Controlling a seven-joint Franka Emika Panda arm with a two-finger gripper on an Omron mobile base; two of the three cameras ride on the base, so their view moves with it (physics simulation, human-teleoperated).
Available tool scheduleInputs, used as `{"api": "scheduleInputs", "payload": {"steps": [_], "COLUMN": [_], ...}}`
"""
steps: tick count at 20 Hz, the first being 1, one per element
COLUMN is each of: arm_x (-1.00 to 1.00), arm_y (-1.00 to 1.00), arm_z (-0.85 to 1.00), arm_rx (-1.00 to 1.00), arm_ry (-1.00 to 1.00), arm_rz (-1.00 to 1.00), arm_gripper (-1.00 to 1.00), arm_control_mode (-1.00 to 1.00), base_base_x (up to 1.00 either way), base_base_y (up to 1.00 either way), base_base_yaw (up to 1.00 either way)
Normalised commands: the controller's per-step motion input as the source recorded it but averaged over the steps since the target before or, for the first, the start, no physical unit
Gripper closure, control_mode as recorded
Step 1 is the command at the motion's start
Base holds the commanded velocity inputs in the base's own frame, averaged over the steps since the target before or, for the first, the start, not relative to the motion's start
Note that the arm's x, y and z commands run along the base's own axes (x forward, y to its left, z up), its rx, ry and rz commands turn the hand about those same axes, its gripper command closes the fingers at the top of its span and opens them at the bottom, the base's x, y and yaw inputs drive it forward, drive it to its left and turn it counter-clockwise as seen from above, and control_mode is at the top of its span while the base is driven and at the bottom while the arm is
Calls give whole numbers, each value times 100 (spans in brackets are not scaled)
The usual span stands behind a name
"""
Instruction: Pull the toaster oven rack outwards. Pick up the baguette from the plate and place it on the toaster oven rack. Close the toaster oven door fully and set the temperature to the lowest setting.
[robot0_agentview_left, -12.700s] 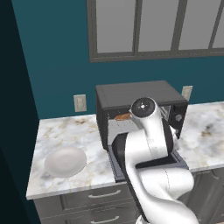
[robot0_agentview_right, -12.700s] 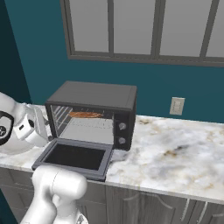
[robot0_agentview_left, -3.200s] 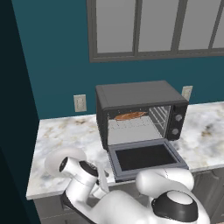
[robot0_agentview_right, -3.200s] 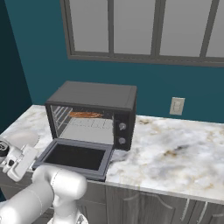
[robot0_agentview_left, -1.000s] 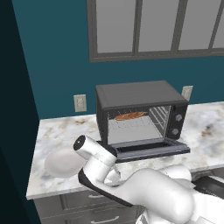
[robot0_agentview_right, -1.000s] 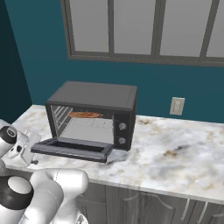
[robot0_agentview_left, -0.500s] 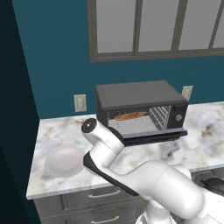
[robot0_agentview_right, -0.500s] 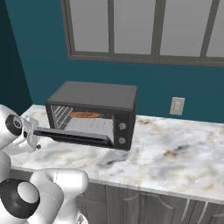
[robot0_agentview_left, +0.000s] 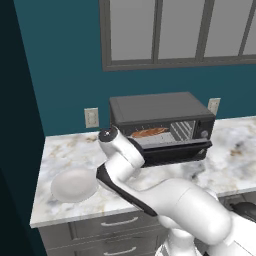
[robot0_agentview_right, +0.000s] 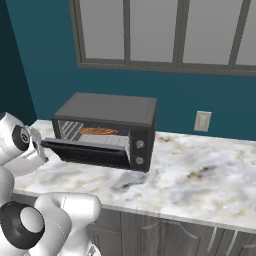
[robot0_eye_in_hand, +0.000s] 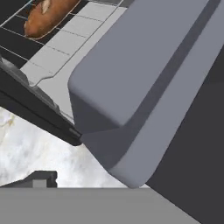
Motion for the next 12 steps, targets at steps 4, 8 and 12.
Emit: {"api": "scheduleInputs", "payload": {"steps": [4,8,12], "arm_x": [36,31,31], "arm_y": [-100,-100,-100], "arm_z": [16,1,0], "arm_rx": [0,0,0], "arm_ry": [36,44,40], "arm_rz": [15,10,10], "arm_gripper": [-100,-100,-100], "arm_control_mode": [-100,-100,-100], "base_base_x": [0,0,0], "base_base_y": [0,0,0], "base_base_yaw": [0,0,0]}}
